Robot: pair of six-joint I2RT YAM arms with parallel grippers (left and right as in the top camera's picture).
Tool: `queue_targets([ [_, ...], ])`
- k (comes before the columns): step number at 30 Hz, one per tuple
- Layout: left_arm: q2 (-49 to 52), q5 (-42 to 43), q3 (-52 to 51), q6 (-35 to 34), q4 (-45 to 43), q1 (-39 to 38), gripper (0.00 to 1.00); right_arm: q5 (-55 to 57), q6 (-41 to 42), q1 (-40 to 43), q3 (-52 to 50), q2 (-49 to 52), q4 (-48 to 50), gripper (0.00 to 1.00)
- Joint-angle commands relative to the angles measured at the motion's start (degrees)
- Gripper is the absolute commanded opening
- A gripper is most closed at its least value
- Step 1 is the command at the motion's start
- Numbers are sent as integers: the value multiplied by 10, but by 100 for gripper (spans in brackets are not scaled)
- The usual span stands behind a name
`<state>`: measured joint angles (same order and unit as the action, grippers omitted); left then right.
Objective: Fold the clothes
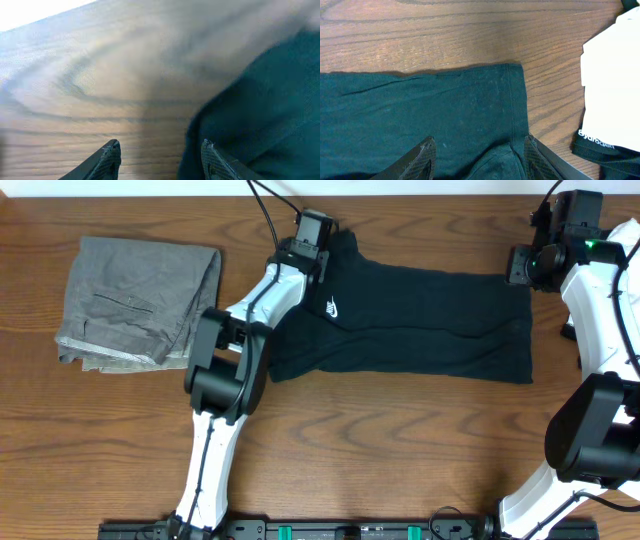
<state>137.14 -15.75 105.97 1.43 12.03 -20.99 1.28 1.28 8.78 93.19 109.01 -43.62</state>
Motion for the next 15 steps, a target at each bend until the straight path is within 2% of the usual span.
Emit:
queue_targets([
  [1, -80, 26, 1, -9, -12, 5, 54, 2, 4, 2, -5, -1, 1, 56],
  [6, -85, 139, 1, 13, -53, 6, 53, 2, 4, 2, -5, -1, 1, 55],
  [15, -16, 154, 1, 44, -108, 5, 52, 2, 4, 2, -5, -1, 1, 56],
])
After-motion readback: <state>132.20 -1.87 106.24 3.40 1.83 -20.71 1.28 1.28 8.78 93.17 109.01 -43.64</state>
